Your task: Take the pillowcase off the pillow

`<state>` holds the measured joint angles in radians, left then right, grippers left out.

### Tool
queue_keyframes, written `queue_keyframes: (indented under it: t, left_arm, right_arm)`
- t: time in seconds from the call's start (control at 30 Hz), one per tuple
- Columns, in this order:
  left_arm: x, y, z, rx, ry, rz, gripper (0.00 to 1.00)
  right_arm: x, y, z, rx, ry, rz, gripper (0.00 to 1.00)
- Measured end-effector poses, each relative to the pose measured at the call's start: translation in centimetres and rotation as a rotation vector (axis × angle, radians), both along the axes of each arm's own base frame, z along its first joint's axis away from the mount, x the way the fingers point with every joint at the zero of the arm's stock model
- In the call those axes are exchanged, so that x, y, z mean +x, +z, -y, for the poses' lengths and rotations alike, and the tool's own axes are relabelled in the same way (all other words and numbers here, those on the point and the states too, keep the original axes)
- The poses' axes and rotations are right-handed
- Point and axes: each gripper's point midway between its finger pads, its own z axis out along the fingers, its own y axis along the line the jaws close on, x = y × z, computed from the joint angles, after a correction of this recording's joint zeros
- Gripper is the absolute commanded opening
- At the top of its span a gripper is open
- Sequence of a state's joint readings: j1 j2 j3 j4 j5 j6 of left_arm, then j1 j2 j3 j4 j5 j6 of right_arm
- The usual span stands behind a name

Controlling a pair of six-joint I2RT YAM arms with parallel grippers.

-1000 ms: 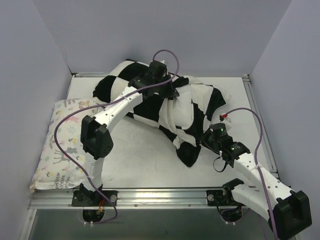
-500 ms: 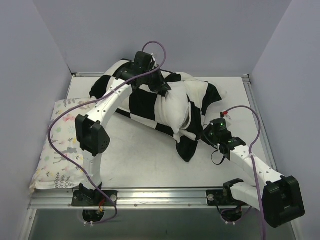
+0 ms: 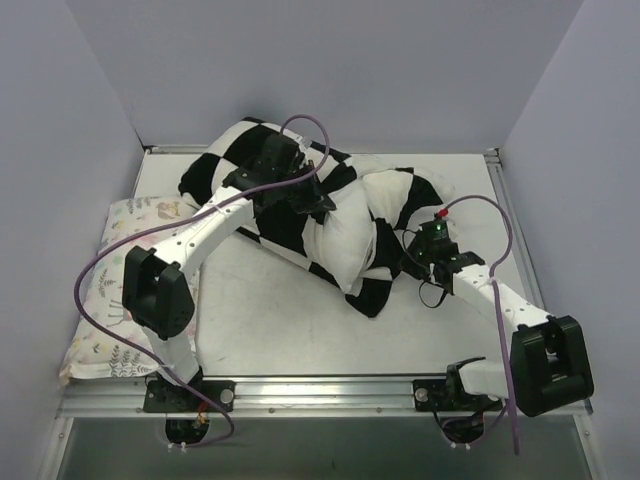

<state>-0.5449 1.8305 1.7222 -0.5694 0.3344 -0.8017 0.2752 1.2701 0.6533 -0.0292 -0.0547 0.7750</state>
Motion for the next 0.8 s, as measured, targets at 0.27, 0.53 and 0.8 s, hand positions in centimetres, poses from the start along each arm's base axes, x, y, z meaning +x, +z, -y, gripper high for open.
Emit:
queue_keyframes:
  t: [0.27, 0.53, 0.8]
  left_arm:
    - [-3.4, -1.7, 0.0, -0.01, 0.013, 0.072, 0.0]
    - [-3.9, -2.3, 1.8, 0.003, 0.024, 0.135, 0.0]
    - [-4.9, -2.5, 1.7, 0.022, 0.039, 0.161, 0.0]
  right_arm:
    - [-2.0, 6.3, 1.5, -0.094, 0.057, 0.143, 0.73]
    - [-2.2, 13.5, -2.4, -0.142, 0.203, 0.301, 0.81]
    - [1.7, 8.1, -3.9, -0.299, 0.231, 0.128, 0.22]
